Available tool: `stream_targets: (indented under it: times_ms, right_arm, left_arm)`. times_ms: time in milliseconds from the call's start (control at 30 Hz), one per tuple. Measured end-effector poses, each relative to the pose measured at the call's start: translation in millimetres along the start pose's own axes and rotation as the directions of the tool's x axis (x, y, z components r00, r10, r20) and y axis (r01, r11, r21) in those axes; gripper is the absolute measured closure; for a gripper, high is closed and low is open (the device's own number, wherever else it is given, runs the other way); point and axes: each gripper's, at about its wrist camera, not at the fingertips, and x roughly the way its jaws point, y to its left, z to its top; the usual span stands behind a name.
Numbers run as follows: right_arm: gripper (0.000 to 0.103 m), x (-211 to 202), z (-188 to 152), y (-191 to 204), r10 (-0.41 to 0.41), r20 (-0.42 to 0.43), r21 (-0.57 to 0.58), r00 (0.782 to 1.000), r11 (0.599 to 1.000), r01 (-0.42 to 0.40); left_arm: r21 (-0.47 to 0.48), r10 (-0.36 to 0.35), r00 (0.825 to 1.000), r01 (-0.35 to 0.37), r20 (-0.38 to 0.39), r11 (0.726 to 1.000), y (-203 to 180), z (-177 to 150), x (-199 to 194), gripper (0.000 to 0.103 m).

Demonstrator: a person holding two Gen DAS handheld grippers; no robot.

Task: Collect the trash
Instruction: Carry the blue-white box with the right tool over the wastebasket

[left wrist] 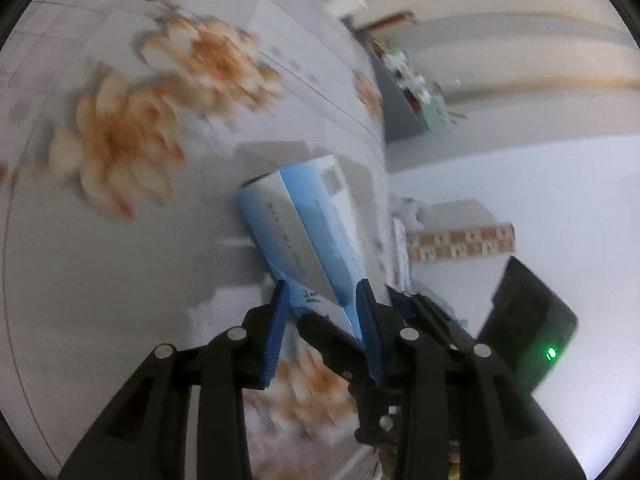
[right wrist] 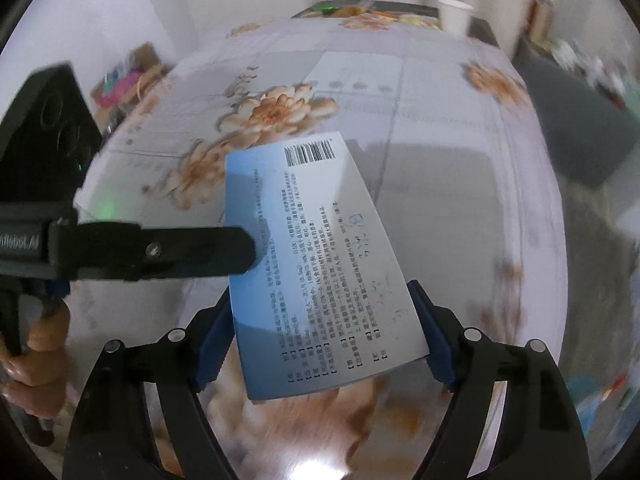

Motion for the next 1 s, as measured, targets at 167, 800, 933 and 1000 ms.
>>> stream_targets:
  times_ms: [167, 800, 933, 1000]
  right_arm:
    - [0.029, -45.9, -48.9, -4.3, 0.024, 0.083, 0.107, 0.996, 0.994, -0.033]
    - [0.031, -155.7, -244.4, -101.2, -0.081, 0.43, 0.643, 0.899, 0.727, -0.242]
    - [0.032, -165.0, -293.5, -149.2, -0.151, 0.467, 0.737, 0.871, 0.611, -0.289]
    - [0.032, -167.3, -316.3, -176.1, -0.199, 0.458, 0.782, 0.866, 0.554, -0.286]
  left_arm:
    - [0.103, -0.023, 1.0, 0.024, -0.015, 0.994, -31.6, -45.6, -6.2, 0.071]
    - [0.479, 0.026, 0.944, 0.143, -0.329, 0.866, -170.1, -186.3, 90.6, 0.069]
    - [0.517, 0.049, 0.928, 0.162, -0.371, 0.841, -194.1, -206.4, 123.3, 0.067]
    - [0.529, 0.059, 0.92, 0.169, -0.387, 0.831, -199.6, -212.2, 135.6, 0.066]
